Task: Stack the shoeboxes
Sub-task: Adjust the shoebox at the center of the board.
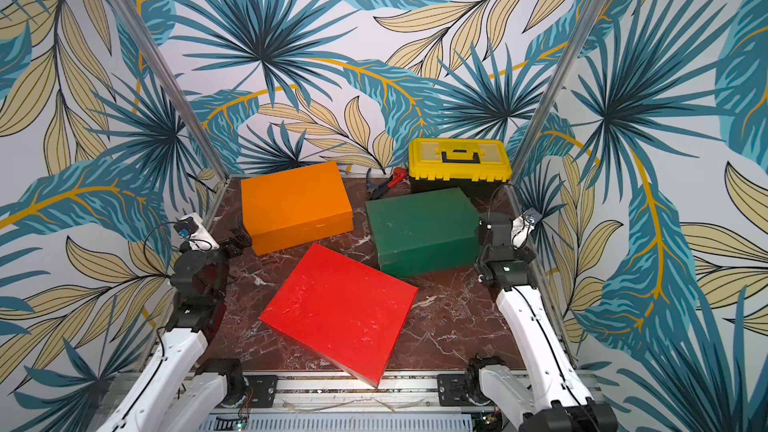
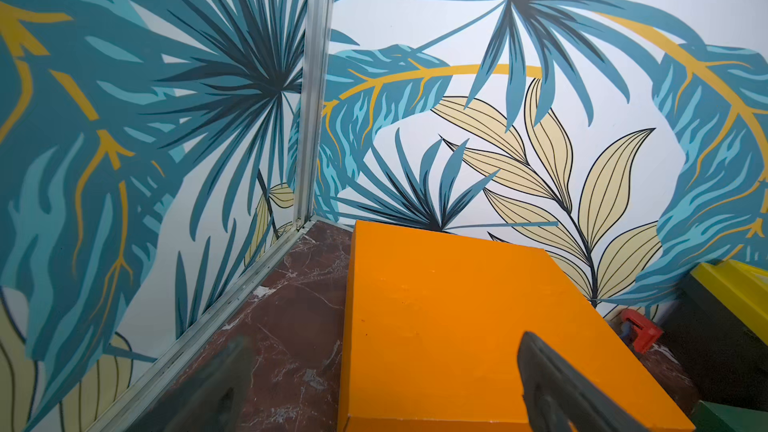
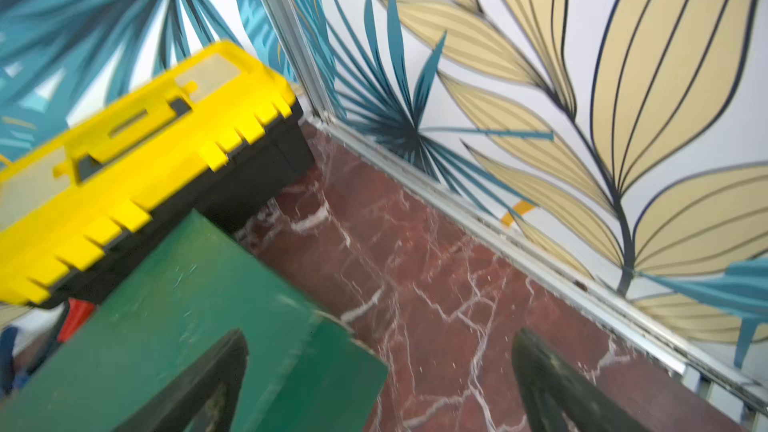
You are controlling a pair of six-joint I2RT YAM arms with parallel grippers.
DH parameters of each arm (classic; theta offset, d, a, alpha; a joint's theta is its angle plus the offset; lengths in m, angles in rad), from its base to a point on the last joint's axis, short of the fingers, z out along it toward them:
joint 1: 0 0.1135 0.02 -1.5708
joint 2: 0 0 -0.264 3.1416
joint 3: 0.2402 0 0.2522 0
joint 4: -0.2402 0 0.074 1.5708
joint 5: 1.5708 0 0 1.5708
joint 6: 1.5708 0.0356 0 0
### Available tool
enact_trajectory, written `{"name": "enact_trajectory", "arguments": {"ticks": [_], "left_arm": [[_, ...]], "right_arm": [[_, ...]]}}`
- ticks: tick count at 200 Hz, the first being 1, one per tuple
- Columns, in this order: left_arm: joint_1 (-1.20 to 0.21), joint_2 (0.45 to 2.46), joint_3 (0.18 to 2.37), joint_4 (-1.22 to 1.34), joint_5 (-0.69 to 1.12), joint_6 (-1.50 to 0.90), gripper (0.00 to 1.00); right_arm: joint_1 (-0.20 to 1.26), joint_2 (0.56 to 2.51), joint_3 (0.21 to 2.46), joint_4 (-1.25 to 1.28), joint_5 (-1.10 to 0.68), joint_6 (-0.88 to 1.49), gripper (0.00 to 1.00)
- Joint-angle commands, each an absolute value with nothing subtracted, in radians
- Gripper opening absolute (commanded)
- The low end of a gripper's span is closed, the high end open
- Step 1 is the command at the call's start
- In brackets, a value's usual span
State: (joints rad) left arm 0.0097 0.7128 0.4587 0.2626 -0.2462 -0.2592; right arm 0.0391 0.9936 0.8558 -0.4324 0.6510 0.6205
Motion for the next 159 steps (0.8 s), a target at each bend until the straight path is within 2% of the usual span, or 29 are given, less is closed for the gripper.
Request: {"name": "enact_trajectory", "arguments": {"ticks": [1,19,45,70,101,135,159], "left_arm": [[0.023,0.654,0.433,0.114,-0.219,-0.268,1.00],[0.029,0.647,0.432,0.114,-0.167,-0.278,1.00],[0.032,0.701,0.458,0.103,-0.208,-0.321,1.00],[0.036,0.761,0.517,0.047,-0.184,-0.319,1.00],[0.049,0.773,0.550,-0.109,-0.330,-0.601,1.00],[0.060,0.741,0.537,-0.107,-0.178,-0.617,1.00],[0.060,0.751,0.564,-0.186,-0.041,-0.630,1.00]], "right_arm": [[0.037,0.985,0.771,-0.477,0.585,0.668,0.99],[0.037,0.997,0.779,-0.484,0.574,0.665,0.99],[0.037,0.996,0.816,-0.527,0.553,0.667,0.99],[0.037,1.005,0.809,-0.470,0.478,0.625,1.00],[0.037,1.057,0.846,-0.530,0.514,0.650,1.00],[0.006,1.069,0.833,-0.448,0.463,0.596,0.99],[-0.046,1.131,0.840,-0.394,0.310,0.580,0.99]]}}
